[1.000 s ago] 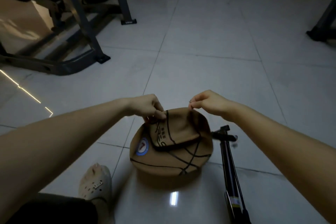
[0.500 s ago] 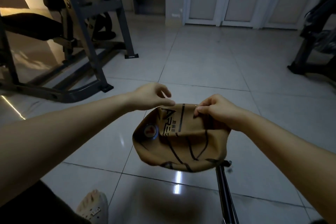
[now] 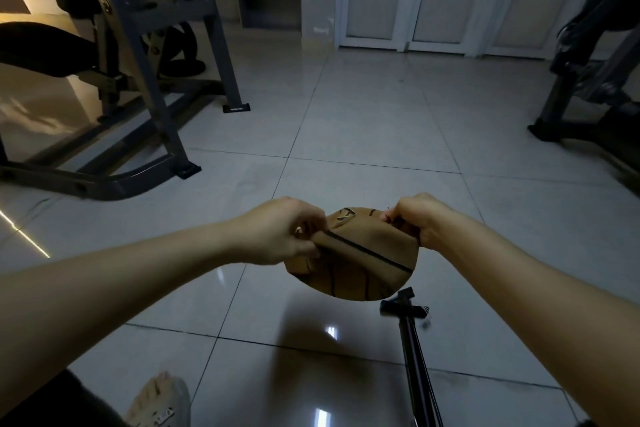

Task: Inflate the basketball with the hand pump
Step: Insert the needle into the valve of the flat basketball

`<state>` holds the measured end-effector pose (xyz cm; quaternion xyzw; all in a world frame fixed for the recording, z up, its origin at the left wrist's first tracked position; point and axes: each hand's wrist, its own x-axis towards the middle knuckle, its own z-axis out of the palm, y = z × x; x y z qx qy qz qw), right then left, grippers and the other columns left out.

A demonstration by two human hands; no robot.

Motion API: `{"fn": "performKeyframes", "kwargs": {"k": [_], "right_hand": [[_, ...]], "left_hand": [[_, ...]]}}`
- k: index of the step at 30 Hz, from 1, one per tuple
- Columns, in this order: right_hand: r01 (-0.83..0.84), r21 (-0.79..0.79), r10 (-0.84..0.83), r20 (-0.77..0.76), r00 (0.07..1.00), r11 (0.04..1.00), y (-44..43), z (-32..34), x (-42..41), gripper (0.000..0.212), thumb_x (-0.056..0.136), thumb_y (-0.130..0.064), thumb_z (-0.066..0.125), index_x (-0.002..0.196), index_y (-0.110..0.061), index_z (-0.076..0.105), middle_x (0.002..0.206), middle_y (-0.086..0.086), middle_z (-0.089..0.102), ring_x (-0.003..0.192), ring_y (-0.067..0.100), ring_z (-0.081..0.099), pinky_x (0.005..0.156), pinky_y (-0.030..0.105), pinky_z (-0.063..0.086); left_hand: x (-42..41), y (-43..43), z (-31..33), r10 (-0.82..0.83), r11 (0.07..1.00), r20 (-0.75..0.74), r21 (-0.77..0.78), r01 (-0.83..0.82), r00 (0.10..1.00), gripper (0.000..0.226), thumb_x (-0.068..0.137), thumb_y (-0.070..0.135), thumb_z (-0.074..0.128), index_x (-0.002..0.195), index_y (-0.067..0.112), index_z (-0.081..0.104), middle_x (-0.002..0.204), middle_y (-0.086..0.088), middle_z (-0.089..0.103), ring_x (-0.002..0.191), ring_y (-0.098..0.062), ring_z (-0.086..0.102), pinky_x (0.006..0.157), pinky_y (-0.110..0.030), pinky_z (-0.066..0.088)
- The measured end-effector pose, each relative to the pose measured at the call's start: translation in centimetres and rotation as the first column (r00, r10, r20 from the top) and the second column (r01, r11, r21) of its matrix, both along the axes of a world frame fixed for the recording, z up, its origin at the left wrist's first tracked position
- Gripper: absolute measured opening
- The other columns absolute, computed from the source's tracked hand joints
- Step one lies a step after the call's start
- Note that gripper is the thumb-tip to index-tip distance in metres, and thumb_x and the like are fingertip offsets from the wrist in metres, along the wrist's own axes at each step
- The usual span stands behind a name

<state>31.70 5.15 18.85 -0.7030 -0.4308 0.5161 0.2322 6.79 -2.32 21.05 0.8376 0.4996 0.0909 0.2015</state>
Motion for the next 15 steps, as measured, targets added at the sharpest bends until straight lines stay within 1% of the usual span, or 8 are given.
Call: {"fn": "performKeyframes", "kwargs": {"k": [2,4,6,7,9,11,13,15], "right_hand": [[-0.01,-0.073,0.005,-0.063,0.998,0.997,-0.2,0.0,-0.1,0.012,0.098,-0.003,0.056,0.094,-0.002,0.067,0.071,0.008,0.064,0.064,0.02,0.059,0.057,0.032,0.052],[-0.03,-0.169,0.011,-0.113,0.994,0.985,-0.5,-0.1,-0.1,0.008,0.098,-0.009,0.058,0.099,-0.004,0.065,0.076,0.01,0.062,0.064,0.022,0.06,0.055,0.035,0.055],[-0.009,-0.178,-0.015,-0.135,0.991,0.984,-0.4,-0.3,-0.1,0.011,0.097,-0.011,0.059,0.104,-0.005,0.065,0.076,0.011,0.065,0.066,0.022,0.061,0.051,0.034,0.056],[0.01,-0.131,-0.029,-0.143,0.989,0.991,-0.3,-0.3,0.0,0.013,0.098,-0.011,0.056,0.104,-0.005,0.067,0.079,0.013,0.068,0.07,0.023,0.064,0.054,0.036,0.058],[0.046,0.022,-0.042,-0.147,0.988,0.999,0.1,-0.5,0.2,0.019,0.1,-0.01,0.052,0.103,-0.003,0.069,0.094,0.017,0.072,0.085,0.028,0.071,0.069,0.042,0.06],[0.044,0.159,-0.022,-0.137,0.99,0.986,0.1,-0.3,0.2,0.02,0.1,-0.007,0.051,0.103,0.001,0.068,0.097,0.018,0.075,0.086,0.029,0.074,0.077,0.044,0.062],[-0.007,0.224,0.039,-0.138,0.99,0.975,-0.3,-0.1,0.1,0.02,0.1,-0.005,0.049,0.1,0.003,0.067,0.092,0.019,0.076,0.075,0.026,0.075,0.071,0.04,0.063],[-0.093,0.24,0.128,-0.132,0.983,0.966,-0.9,0.2,-0.2,0.023,0.103,-0.005,0.044,0.099,0.002,0.066,0.084,0.018,0.072,0.064,0.024,0.068,0.06,0.035,0.058]], "left_hand": [[-0.5,0.5,0.0,0.018,0.999,0.138,-0.045,-0.012,0.99,0.009,0.09,0.024,0.075,0.098,0.025,0.072,0.094,0.011,0.071,0.093,0.001,0.063,0.081,-0.03,0.051],[-0.9,0.8,0.1,0.034,0.998,0.234,-0.056,-0.021,0.972,0.009,0.091,0.022,0.074,0.101,0.023,0.075,0.095,0.008,0.074,0.096,-0.007,0.067,0.09,-0.036,0.054],[-1.4,1.2,0.2,0.072,0.996,0.286,-0.077,-0.052,0.955,0.01,0.093,0.022,0.072,0.103,0.021,0.076,0.096,0.007,0.075,0.094,-0.008,0.069,0.089,-0.035,0.056],[-1.7,1.4,0.3,0.095,0.994,0.307,-0.087,-0.071,0.947,0.011,0.094,0.022,0.071,0.104,0.021,0.076,0.096,0.007,0.075,0.093,-0.007,0.069,0.087,-0.032,0.057],[-2.3,1.7,0.7,0.153,0.986,0.352,-0.118,-0.118,0.924,0.012,0.096,0.024,0.068,0.105,0.023,0.076,0.096,0.008,0.076,0.093,-0.005,0.069,0.082,-0.026,0.057],[-3.2,2.0,1.0,0.238,0.967,0.409,-0.188,-0.174,0.881,0.016,0.098,0.025,0.065,0.107,0.021,0.077,0.097,0.005,0.077,0.093,-0.007,0.071,0.08,-0.024,0.059],[-4.0,2.2,1.3,0.329,0.937,0.463,-0.271,-0.222,0.823,0.02,0.099,0.025,0.063,0.111,0.016,0.077,0.099,0.001,0.078,0.094,-0.012,0.073,0.082,-0.025,0.06],[-4.6,2.5,1.4,0.396,0.91,0.512,-0.326,-0.254,0.762,0.022,0.099,0.024,0.062,0.112,0.012,0.076,0.1,-0.004,0.079,0.094,-0.017,0.074,0.082,-0.027,0.06]]}}
